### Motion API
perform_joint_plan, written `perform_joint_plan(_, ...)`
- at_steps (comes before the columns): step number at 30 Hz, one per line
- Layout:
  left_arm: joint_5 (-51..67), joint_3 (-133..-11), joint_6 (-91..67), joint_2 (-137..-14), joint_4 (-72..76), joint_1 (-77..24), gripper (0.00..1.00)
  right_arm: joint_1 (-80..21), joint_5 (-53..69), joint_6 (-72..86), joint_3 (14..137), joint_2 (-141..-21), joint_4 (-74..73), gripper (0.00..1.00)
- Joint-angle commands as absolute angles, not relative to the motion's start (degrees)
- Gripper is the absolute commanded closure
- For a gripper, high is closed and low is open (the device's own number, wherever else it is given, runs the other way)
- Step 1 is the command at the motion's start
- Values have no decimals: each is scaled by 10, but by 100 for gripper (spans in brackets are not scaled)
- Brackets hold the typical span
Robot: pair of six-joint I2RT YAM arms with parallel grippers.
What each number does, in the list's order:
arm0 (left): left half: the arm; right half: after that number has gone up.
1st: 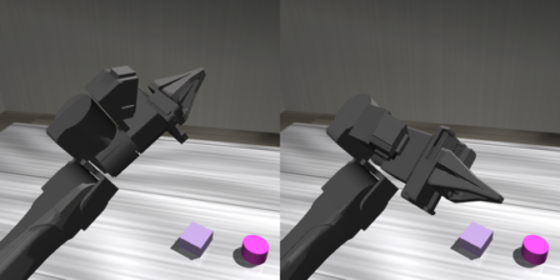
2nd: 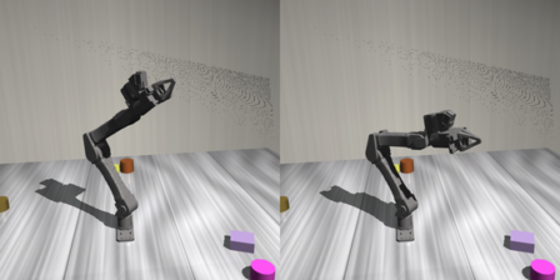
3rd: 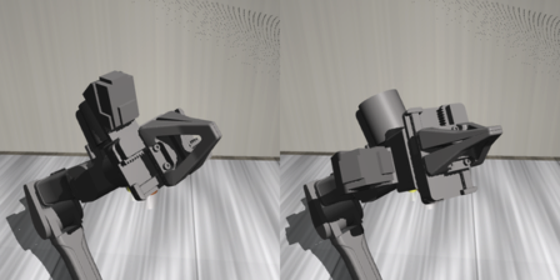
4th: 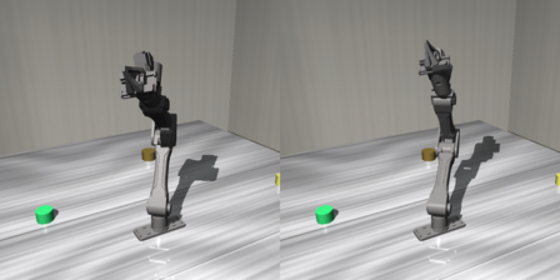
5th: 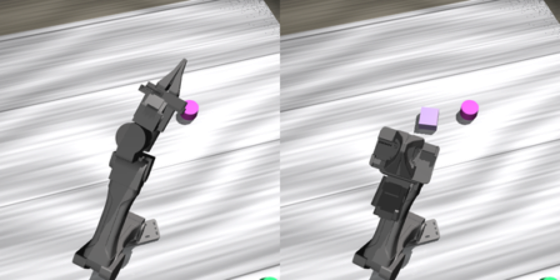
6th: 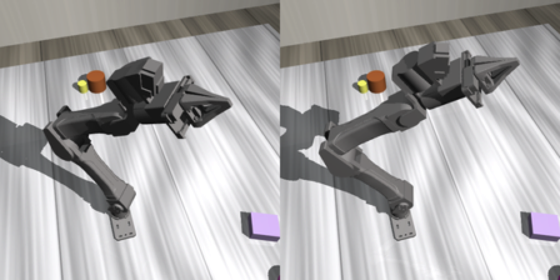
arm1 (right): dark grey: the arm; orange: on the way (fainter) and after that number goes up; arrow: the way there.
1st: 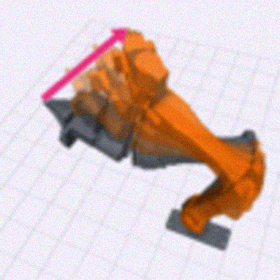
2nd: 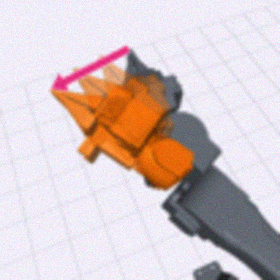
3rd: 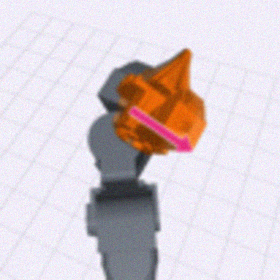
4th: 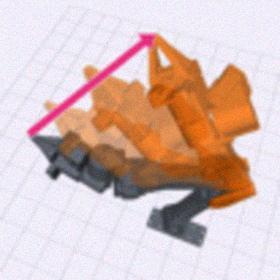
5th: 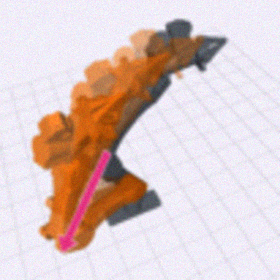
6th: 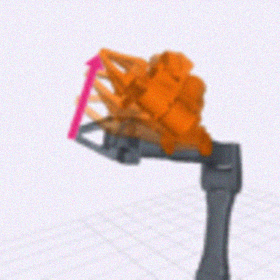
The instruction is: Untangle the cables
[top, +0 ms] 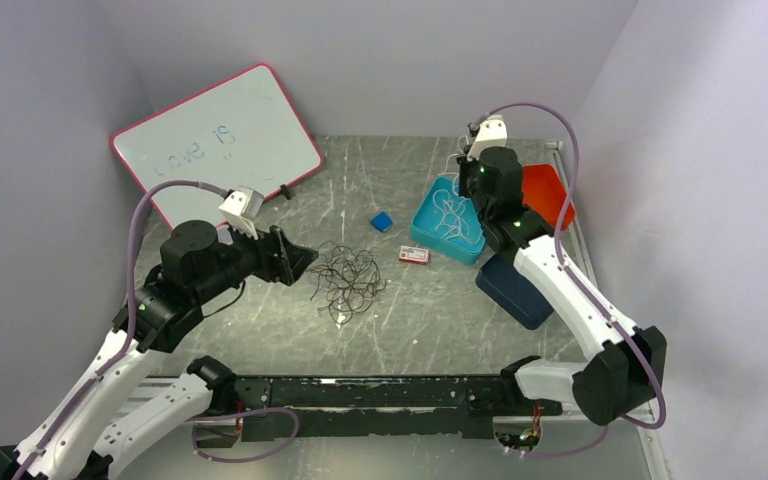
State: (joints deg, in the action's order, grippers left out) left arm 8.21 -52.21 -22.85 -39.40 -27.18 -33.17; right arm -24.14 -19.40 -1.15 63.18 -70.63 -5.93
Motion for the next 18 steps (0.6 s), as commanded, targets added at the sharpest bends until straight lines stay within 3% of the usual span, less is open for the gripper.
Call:
perform_joint_plan(1,94,-505,-247,-387,-253,-333,17,-223,-194,-6,652,-731,-48,100)
perform_joint_plan(18,91,-485,-251,-391,-256,-334,18,-173,-181,39,615,-773,-51,100)
